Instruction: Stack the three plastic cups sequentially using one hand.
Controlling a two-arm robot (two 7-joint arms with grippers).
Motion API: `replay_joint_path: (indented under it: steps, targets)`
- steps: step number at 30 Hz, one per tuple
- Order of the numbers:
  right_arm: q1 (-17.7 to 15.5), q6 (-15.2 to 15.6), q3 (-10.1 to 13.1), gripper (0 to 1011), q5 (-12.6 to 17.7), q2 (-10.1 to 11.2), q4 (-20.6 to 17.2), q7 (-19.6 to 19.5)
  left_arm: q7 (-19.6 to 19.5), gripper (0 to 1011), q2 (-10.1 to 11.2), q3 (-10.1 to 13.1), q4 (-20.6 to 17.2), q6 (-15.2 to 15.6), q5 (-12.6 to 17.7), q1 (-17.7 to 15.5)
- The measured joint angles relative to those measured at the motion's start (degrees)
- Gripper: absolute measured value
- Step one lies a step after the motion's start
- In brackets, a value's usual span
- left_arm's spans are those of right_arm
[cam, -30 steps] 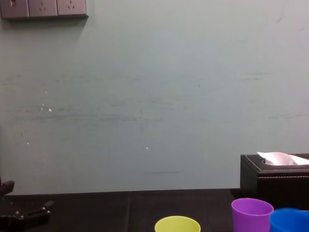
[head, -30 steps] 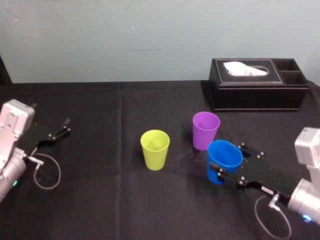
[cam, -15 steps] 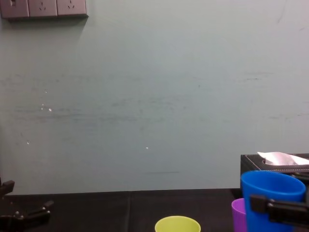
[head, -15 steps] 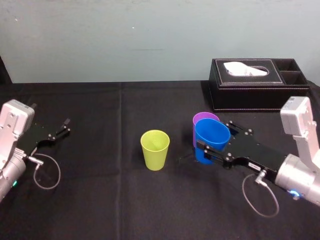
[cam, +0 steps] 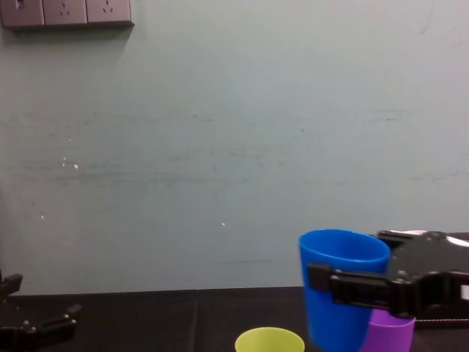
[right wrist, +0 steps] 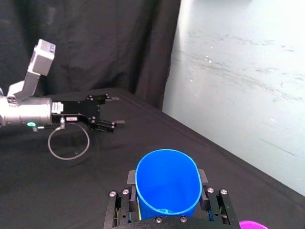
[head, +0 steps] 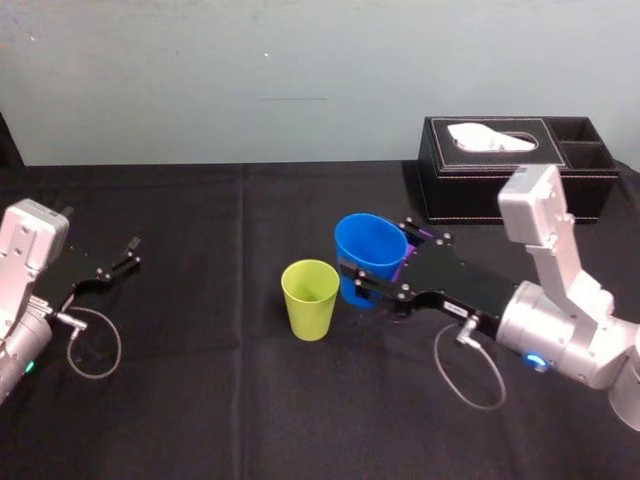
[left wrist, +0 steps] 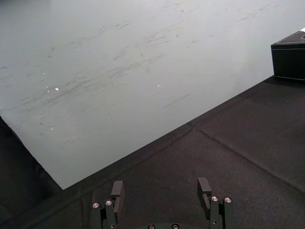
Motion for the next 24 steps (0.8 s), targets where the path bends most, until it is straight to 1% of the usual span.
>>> replay_joint_path:
  steps: [12, 24]
  targets:
    - [3.73, 1.72, -3.54, 723, -1.94, -2.70, 1.82, -0.66, 0.00, 1010, 0.00, 0.00, 0.00, 0.00, 0.00, 0.00]
    - [6.76, 2.67, -5.56, 723, -3.88, -5.07, 4.95, -1.16, 0.00, 1010, 0.00, 0.00, 0.00, 0.00, 0.00, 0.00]
